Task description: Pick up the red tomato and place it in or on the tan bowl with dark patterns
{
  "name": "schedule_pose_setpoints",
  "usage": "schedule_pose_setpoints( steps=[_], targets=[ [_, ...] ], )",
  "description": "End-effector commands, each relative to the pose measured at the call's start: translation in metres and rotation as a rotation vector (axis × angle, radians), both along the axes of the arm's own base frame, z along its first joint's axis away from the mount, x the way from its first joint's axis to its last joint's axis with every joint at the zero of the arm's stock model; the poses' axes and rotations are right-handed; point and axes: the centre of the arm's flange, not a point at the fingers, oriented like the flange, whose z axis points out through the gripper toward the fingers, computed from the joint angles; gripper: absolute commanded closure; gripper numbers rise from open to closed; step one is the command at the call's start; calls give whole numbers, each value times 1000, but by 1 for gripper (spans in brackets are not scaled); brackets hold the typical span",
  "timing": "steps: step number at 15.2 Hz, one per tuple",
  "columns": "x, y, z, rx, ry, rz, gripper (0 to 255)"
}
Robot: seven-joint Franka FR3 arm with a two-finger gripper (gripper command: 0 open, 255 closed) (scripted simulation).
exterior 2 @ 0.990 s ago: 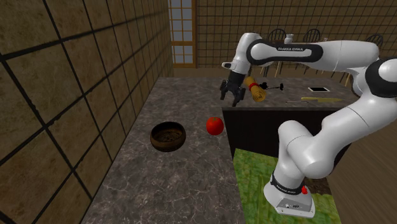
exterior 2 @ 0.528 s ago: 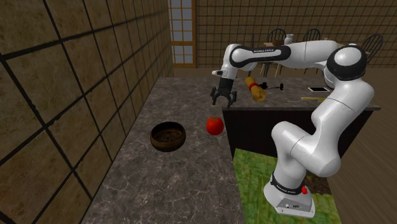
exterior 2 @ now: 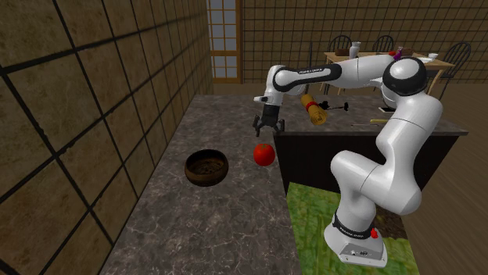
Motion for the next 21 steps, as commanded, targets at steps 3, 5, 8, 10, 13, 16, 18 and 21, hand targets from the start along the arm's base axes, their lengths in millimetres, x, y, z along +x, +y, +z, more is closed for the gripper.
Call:
schedule_pose_setpoints(
  steps=[3,5,8,10,13,16,18,21],
  targets=[
    [-1,7,-12,0,0,1,0],
    [-1,7,-12,0,0,1,0],
    [-1,7,-12,0,0,1,0],
    [-1,7,-13,0,0,1,255],
    [-1,7,-12,0,0,1,255],
    [-2,7,-12,0,0,1,255],
    [-2,7,-13,0,0,1,255],
    [-1,7,-2,0,0,1,255]
  ],
)
